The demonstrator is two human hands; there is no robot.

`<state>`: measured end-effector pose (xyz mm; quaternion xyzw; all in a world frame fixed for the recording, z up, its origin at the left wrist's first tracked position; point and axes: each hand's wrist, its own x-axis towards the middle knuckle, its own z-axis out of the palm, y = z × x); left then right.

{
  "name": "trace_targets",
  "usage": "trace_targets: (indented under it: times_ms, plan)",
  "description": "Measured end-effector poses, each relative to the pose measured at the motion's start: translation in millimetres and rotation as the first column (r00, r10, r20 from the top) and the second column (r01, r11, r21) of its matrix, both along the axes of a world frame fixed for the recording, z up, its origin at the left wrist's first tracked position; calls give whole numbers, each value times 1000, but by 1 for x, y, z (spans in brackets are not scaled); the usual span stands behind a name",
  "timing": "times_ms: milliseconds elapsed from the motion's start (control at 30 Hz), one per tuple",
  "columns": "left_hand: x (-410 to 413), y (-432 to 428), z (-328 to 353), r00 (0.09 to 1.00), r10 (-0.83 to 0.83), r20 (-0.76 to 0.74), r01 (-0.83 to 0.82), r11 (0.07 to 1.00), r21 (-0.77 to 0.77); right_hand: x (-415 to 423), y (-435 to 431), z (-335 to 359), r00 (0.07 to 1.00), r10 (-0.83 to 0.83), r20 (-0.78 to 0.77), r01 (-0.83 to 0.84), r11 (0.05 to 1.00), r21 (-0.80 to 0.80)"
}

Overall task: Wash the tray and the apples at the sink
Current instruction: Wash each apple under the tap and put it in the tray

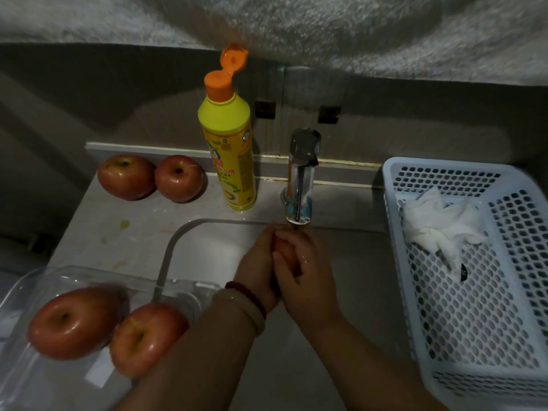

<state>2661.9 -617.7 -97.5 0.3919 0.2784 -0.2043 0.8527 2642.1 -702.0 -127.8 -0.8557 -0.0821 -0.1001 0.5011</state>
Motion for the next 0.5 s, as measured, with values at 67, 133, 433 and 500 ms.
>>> trace_targets:
  times_ms: [67,133,433,500]
  plan:
    - [1,5,-5,1000,-12,23,10,998,58,-4,2,-2,995,15,-99,-9,998,65]
    - [-2,4,-10,976,-47,214,-51,901,431,-4,9,16,927,-29,-374,180,910,375]
    - [-1,-9,-4,968,-41,248,-66,911,406,14,-1,18,904,-87,-418,263,884,385]
    - [2,-7,3,997,-61,53,58,997,57,9,-5,8,994,-40,-104,57,985,164]
